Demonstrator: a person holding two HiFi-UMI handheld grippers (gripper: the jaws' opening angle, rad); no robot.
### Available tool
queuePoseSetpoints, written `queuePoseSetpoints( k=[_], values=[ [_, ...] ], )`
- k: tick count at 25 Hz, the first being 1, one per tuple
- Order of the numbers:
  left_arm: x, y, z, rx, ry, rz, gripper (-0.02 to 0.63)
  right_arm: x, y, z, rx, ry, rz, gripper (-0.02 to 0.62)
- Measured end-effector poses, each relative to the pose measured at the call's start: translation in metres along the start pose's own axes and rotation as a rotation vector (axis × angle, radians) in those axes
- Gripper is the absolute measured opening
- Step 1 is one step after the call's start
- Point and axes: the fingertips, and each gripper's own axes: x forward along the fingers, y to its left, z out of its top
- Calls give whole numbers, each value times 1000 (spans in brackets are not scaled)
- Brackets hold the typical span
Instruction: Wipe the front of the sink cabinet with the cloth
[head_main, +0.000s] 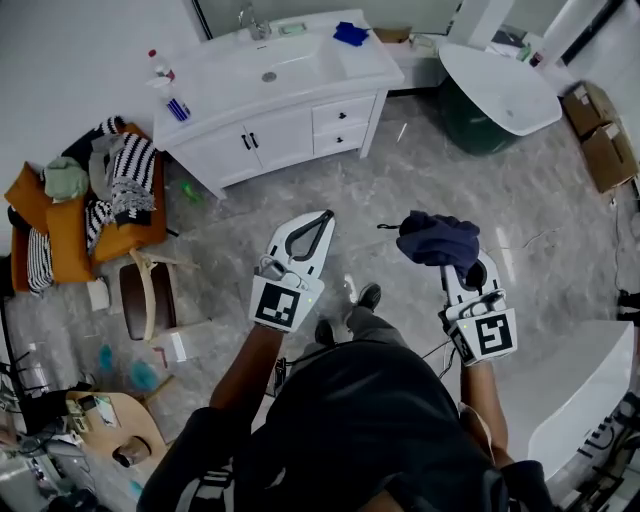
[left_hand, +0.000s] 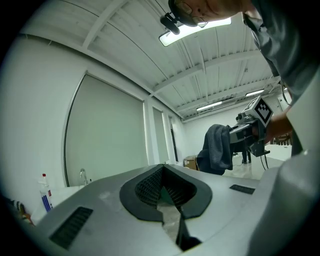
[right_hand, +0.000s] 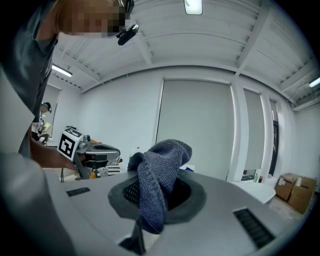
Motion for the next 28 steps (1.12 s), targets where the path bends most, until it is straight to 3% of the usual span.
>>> queuePoseSetpoints(
  k=[7,13,21,28],
  values=[
    [70,8,-6,41,65,7,3,52,-61,-12,47,-46,69,38],
    [128,13,-1,-16,72,48,4,89,-123,-16,72,-60,104,38],
    [164,14,-16,19,115,66,4,118,-154,-34,88,-50,149,38],
    [205,59,-45,-42,128,67,4,174,-172,-42,100,-14,152,38]
  ],
)
